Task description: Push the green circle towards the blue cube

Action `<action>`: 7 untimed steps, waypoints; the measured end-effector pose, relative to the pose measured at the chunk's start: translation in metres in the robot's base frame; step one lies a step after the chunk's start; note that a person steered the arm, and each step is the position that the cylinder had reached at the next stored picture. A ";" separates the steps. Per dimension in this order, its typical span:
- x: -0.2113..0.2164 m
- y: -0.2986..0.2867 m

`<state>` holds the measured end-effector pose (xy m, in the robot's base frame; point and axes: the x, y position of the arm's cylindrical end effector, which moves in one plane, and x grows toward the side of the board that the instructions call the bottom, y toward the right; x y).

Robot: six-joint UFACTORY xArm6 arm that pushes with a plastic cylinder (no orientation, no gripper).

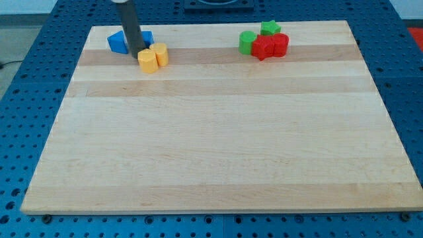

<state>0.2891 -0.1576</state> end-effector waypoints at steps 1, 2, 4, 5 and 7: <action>0.000 0.044; 0.000 0.095; 0.001 0.201; 0.001 0.237; 0.001 0.256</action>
<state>0.2904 0.0981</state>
